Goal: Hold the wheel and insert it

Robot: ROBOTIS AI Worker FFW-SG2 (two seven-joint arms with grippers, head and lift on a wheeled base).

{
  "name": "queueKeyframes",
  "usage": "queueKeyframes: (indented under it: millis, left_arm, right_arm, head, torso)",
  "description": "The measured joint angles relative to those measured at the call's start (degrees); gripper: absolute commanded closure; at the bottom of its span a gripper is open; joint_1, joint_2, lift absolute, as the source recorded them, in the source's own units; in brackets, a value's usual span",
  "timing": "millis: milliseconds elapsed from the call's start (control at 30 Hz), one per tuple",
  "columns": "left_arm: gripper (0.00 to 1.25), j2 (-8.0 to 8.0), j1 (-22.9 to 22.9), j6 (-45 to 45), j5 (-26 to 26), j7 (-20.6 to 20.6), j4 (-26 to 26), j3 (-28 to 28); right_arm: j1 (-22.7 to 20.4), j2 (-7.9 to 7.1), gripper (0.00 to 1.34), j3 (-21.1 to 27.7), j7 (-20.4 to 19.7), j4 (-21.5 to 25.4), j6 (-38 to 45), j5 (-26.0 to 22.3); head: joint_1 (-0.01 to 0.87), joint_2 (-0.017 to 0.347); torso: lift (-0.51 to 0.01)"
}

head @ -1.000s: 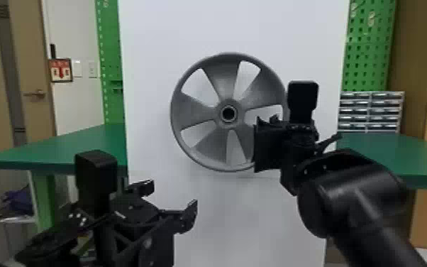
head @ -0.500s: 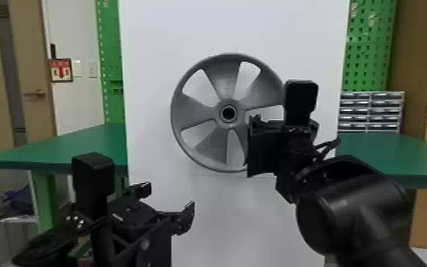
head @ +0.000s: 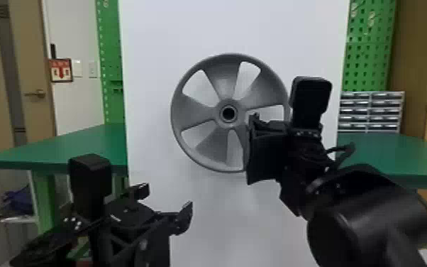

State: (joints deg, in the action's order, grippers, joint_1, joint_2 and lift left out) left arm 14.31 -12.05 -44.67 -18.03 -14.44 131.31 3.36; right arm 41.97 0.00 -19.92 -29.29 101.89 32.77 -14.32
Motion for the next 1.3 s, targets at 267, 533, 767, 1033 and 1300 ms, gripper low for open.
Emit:
queueKeyframes:
  millis: [267,533,767,1033,1300]
  left_arm:
    - [0.15,-0.52,0.19,0.04,0.62,0.03,0.0,-0.97]
    - [0.15,-1.1,0.39,0.22,1.25,0.02,0.0,-1.47]
    - [0.15,-1.43,0.55,0.3,1.8,-0.02,0.0,-1.96]
    - [0.15,-1.95,1.11,0.66,2.62,0.0,0.0,-2.89]
    - [0.15,-2.26,1.67,1.0,3.6,-0.02,0.0,-3.63]
  right_arm:
    - [-5.73,0.0,0.13,0.79,0.02,7.51,3.01,0.31]
    - [-12.0,-1.02,0.13,4.62,2.21,13.21,3.43,1.18]
    - [-17.6,-3.35,0.13,6.98,2.42,17.0,3.36,1.33]
    - [-24.34,-5.1,0.13,8.55,3.83,18.75,1.82,1.84]
    - [-30.22,-6.35,0.14,9.28,4.84,19.31,-3.51,2.85]
  head:
    - [0.179,0.103]
    - [0.179,0.103]
    - [0.179,0.103]
    - [0.179,0.103]
    - [0.179,0.103]
  torso:
    - [-0.492]
    - [-0.492]
    - [-0.492]
    - [-0.492]
    - [-0.492]
